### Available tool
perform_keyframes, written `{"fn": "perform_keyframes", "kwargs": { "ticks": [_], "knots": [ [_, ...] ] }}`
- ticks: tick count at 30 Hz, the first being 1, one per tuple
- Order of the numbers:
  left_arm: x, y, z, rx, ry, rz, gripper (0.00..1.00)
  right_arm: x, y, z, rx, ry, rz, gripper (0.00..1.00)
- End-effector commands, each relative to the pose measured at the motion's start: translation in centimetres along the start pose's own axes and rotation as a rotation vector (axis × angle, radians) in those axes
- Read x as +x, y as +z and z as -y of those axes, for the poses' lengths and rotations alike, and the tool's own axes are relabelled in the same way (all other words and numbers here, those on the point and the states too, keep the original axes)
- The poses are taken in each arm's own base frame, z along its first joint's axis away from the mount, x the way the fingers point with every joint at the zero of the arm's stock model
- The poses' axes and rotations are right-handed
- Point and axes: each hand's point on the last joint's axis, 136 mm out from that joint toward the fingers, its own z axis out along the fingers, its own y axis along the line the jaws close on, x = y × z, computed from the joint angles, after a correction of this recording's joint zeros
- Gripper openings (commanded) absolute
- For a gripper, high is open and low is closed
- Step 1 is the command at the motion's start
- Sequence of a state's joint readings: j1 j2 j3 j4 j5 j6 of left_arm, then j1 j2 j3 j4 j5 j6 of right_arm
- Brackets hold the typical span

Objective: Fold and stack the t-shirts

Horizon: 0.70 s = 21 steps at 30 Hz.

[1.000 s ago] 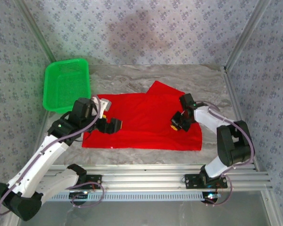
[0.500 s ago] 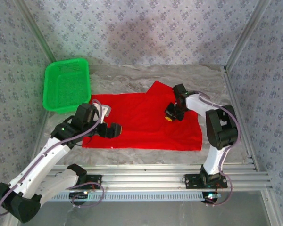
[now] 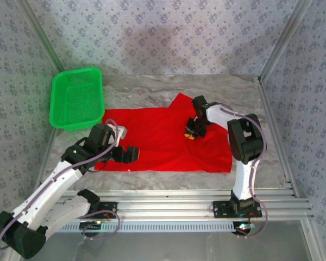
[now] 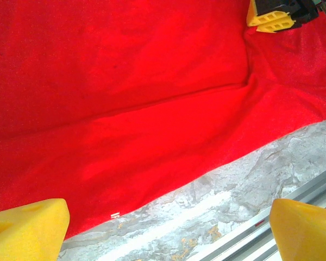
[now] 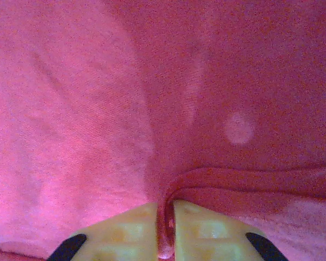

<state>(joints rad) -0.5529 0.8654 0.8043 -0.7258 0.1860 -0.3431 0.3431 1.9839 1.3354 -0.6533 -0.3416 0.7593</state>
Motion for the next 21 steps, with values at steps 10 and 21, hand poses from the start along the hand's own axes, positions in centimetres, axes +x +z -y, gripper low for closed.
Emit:
{"fn": "perform_keyframes", "kwargs": {
  "ticks": [10,21],
  "knots": [
    [0.7,3.3,-4.2,-0.176,-0.295,-0.024,0.97,2.1,-7.8,0.5,-0.011,-0.131,0.114,0.69],
    [2.9,7.0,-11.2,-0.403,-0.628,-0.133,0.94,4.0,-3.9,5.8,0.016,-0.003,0.073,0.72]
  ]
}}
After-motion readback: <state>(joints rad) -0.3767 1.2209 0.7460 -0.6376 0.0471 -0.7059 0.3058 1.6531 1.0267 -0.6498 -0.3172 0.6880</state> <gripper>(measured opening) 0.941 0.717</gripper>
